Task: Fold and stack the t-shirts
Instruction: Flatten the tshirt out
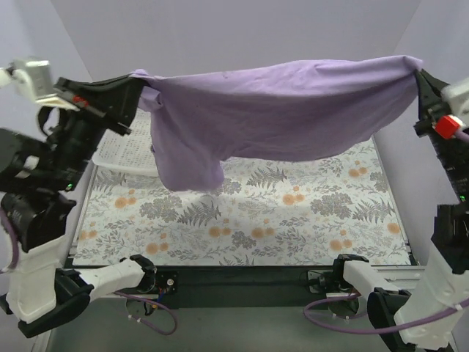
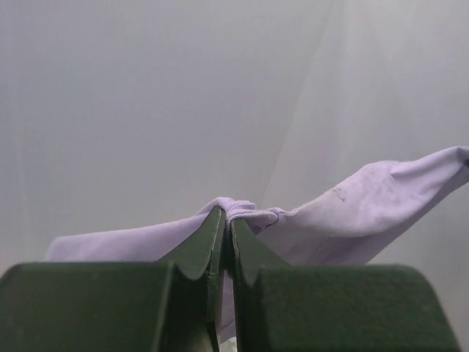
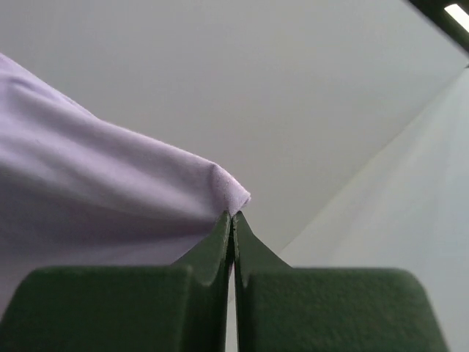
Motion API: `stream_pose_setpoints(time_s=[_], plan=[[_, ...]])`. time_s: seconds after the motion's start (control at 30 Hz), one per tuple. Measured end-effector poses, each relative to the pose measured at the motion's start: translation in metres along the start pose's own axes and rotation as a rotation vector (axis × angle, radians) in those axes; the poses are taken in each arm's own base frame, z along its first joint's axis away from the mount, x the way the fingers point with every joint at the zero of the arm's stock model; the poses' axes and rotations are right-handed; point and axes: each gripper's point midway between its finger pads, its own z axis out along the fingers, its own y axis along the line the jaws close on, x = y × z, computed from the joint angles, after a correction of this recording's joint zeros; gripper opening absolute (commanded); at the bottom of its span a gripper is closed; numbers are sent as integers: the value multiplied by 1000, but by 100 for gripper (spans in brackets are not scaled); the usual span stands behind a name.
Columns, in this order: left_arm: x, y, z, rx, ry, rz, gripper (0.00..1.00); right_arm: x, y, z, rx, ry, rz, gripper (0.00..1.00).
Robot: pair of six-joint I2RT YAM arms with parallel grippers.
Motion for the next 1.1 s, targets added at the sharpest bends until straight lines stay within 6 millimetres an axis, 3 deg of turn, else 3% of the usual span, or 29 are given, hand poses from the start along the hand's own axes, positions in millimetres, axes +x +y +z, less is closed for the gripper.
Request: stream_pose_setpoints(time_s=[0.1, 0.23, 0.37, 0.43, 0.5, 0.57, 0.67, 0.77, 0.83, 0.87, 0.9, 0.93, 1.0, 1.03, 1.1], plan=[[-51, -20, -28, 96, -134, -37, 0, -35, -16, -25, 97, -62, -40, 1], [-78, -36, -47, 184, -212, -56, 0, -59, -28, -46, 178, -110, -68, 1], [-68, -38, -37, 200, -198, -48, 0, -49, -34, -45, 220, -86, -66, 1], [-50, -36, -22, 188, -160, -37, 0, -24, -32, -37, 224, -32, -49, 1], [-20, -29, -2, 163, -106, -22, 0, 15, -25, -25, 215, 48, -24, 1], [28, -18, 24, 123, -18, -6, 0, 63, -10, -14, 194, 135, 6, 1], [113, 3, 56, 59, 137, 20, 0, 168, 33, -7, 125, 323, 71, 1], [235, 43, 85, -17, 339, 32, 0, 281, 89, -18, 44, 541, 139, 1], [323, 84, 94, -83, 493, 2, 0, 341, 120, -30, 9, 648, 170, 1], [376, 112, 95, -134, 596, -26, 0, 375, 138, -38, -11, 711, 190, 1], [409, 130, 97, -168, 657, -51, 2, 398, 150, -44, -25, 757, 206, 1], [451, 154, 99, -210, 734, -91, 14, 423, 161, -48, -38, 804, 225, 4], [520, 186, 106, -259, 860, -166, 29, 465, 174, -49, -50, 888, 257, 20], [550, 202, 111, -293, 923, -206, 42, 484, 179, -47, -57, 931, 274, 38], [594, 226, 127, -333, 991, -256, 51, 516, 185, -42, -59, 996, 301, 60]])
